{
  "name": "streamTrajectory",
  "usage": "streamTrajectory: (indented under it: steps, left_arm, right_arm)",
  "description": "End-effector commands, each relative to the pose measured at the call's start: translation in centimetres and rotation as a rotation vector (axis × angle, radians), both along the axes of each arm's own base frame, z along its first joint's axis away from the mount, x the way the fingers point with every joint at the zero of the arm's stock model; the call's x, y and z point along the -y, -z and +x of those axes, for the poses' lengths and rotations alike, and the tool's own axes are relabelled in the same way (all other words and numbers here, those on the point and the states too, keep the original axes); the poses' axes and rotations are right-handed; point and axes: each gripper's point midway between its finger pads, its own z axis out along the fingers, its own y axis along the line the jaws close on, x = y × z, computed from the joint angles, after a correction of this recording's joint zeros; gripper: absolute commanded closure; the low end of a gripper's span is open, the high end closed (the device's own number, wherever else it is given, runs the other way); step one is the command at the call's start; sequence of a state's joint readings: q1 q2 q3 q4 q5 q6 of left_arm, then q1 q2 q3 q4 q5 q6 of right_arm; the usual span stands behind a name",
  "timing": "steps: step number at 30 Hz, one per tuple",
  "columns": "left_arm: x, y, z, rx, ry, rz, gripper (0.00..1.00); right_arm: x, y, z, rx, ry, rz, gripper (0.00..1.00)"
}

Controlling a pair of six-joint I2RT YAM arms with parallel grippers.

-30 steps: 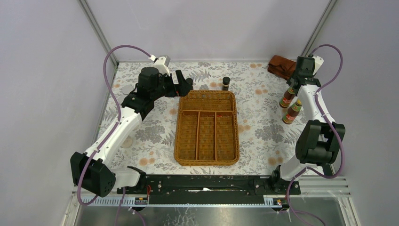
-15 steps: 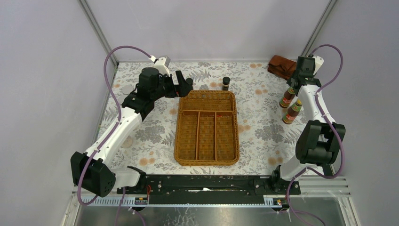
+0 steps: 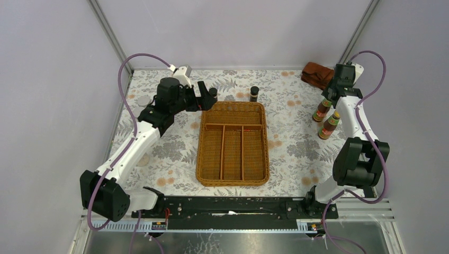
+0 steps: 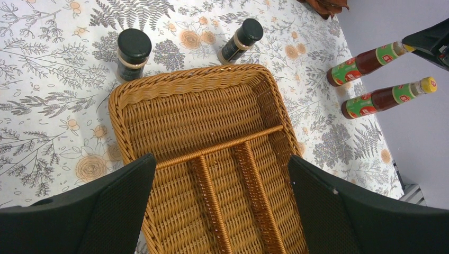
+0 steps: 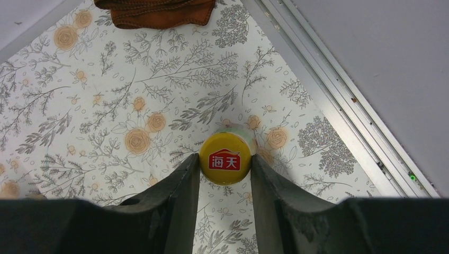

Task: Organize the condiment bottles
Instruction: Pick up the bottle from the center of the board.

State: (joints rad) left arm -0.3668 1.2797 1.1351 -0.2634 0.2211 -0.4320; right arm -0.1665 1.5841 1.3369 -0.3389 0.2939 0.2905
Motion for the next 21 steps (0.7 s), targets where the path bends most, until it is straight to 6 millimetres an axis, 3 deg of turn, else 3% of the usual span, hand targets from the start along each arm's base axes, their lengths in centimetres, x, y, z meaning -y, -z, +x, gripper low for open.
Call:
streamTrajectory:
  steps: [1,21]
  left_arm:
    - [0.2,-1.1,0.0,0.049,0.0,-0.024,0.01]
    - [0.3,-1.1,-0.3,0.046,0.002,-0.041,0.01]
  right_arm:
    - [-0.2,-5.2,0.4,0.149,-0.019,-0.017,1.0]
    - [-3.5,-7.5,0.4,0.19,-0.116,-0.031,1.0]
